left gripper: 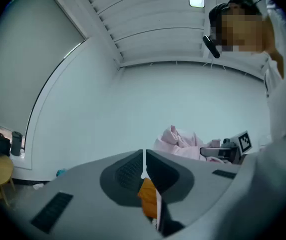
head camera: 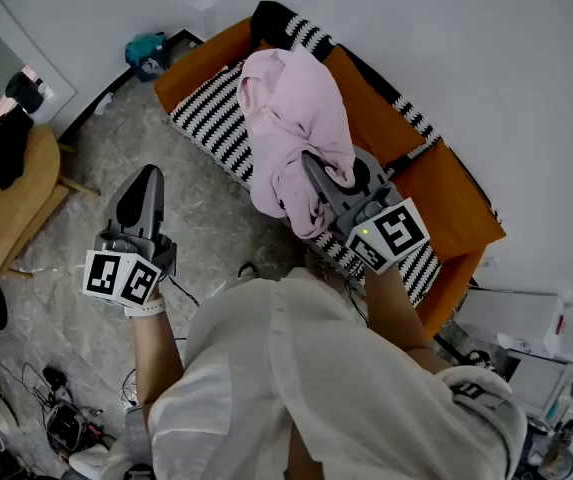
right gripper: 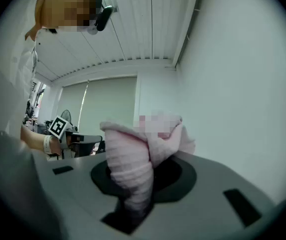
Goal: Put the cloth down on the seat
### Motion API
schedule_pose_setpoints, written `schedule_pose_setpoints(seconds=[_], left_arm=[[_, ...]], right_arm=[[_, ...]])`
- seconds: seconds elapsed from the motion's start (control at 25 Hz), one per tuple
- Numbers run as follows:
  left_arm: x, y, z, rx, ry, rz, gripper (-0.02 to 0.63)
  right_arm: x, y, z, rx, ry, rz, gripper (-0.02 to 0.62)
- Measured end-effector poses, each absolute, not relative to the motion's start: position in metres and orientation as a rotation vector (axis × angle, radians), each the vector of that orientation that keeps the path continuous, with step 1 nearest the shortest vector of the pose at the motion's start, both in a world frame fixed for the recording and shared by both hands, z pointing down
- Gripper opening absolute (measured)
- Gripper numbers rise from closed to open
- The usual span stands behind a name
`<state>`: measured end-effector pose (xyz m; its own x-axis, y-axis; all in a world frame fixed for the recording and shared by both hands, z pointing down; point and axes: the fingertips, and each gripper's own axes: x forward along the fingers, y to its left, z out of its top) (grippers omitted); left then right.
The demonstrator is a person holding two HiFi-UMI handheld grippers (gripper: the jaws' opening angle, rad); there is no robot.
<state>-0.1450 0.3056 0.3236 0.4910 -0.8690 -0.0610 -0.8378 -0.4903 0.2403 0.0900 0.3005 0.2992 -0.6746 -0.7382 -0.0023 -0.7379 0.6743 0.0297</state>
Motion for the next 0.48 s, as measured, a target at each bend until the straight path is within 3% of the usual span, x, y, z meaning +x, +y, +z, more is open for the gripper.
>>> schedule_pose_setpoints(seconds=[0.48], left_arm=[[-0.16,0.313,0.331,2.522,-1.507,-0.27,0.032]], right_arm=[[0.091,0.296,0.309,1.292,-2.877,0.091,0.107]])
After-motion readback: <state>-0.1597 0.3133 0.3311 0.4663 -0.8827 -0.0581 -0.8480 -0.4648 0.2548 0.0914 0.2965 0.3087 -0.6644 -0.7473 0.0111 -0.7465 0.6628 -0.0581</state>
